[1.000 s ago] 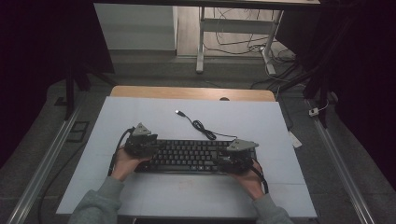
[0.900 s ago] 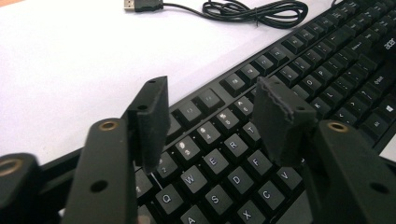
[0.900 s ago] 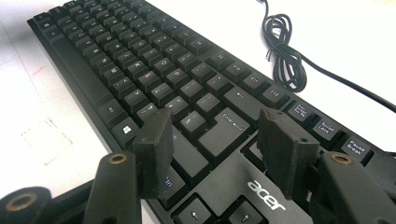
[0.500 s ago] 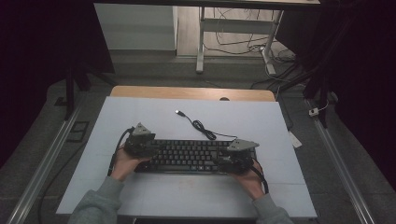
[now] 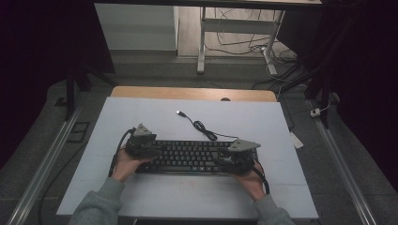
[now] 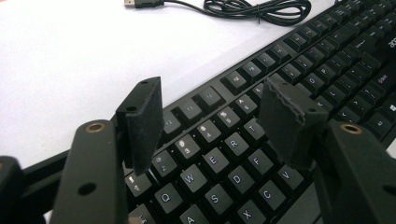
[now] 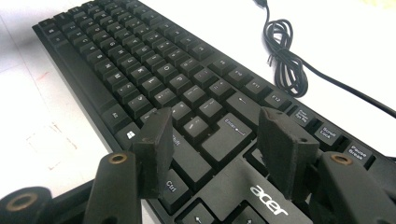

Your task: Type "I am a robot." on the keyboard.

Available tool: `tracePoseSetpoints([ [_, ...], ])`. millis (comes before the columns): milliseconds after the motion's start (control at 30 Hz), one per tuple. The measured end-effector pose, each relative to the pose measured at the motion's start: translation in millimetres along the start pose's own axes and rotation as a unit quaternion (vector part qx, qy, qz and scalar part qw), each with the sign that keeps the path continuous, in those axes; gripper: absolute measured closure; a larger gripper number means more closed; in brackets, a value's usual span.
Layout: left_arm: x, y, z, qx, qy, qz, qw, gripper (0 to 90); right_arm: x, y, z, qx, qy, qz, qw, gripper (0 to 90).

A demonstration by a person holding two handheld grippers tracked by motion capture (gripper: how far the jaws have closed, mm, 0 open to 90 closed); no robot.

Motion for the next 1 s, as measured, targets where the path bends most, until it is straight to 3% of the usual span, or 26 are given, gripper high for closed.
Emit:
tracePoseSetpoints([
  [333, 3.1, -2.3, -1.2, 0.006, 0.007, 0.001, 1.0, 39.1, 2.3, 14.0, 8.0, -0.011, -0.008, 0.016, 0.9998, 45.9],
  [1000, 13.2, -7.8, -7.0, 0.031, 0.039, 0.002, 0.9988, 36.6, 9.0, 21.4, 9.6, -0.012, -0.004, 0.028, 0.9995, 46.1],
])
Point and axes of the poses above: each handheld gripper's, and its own axes: x roughly forward along the jaws, z roughly out of its top, y roughly to its left, the point moved 5 cm from there along x, roughly forward along the jaws, and after that the axes turned 4 degrees about x, right-handed, at the moved point
